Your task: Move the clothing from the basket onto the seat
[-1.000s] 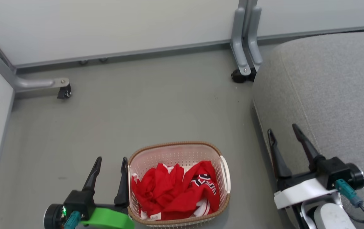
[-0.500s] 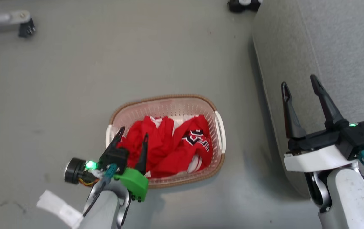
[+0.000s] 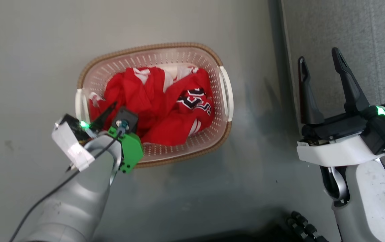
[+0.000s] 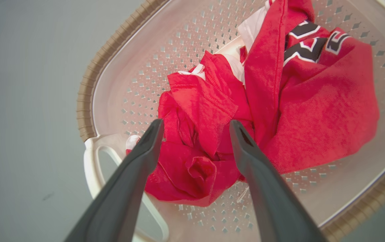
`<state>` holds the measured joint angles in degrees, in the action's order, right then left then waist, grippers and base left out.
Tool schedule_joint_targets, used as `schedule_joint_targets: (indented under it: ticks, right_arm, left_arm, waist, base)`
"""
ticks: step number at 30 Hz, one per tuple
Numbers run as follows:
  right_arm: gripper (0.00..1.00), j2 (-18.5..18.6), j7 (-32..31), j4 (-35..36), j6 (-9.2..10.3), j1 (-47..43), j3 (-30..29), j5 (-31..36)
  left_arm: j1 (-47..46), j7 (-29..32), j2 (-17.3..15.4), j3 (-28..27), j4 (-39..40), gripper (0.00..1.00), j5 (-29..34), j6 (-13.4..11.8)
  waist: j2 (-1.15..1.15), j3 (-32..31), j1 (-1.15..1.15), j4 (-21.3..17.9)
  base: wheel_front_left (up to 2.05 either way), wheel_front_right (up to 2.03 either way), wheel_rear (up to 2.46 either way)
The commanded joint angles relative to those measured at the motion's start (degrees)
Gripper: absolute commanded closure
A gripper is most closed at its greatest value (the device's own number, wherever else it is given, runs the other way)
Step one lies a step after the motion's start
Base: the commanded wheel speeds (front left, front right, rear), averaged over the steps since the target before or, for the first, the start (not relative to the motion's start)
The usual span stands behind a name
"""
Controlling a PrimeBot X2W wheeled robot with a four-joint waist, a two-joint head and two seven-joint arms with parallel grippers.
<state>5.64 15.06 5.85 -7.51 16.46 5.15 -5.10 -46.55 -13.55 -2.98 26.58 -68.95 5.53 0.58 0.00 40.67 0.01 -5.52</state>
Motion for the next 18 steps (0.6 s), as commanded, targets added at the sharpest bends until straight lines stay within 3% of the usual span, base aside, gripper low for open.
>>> schedule_joint_targets:
  ticks: [1, 13, 18]
  right_arm:
    - [0.00, -0.4, 0.2, 0.4, 0.04, 1.5, 0.4, -0.4]
    - [0.00, -2.2, 0.2, 0.0, 0.04, 3.9, 2.8, -1.9]
    - [0.00, -2.6, 0.2, 0.2, 0.04, 4.4, 3.7, -2.4]
  left_arm:
    - [-2.8, 0.5, -0.5, 0.3, -1.0, 0.00, 0.8, -0.3]
    - [-10.5, 7.9, -0.5, 3.4, -4.5, 0.00, 2.2, -0.6]
    - [-12.7, 11.4, -2.0, 5.0, -4.7, 0.00, 4.0, -4.1]
  waist:
    - [0.00, 9.2, -0.01, -3.3]
    - [0.00, 15.6, -0.01, -6.5]
    - [0.00, 17.3, -0.01, -7.7]
  base:
    - [0.00, 0.00, 0.00]
    - [0.00, 0.00, 0.00]
    - [0.00, 0.00, 0.00]
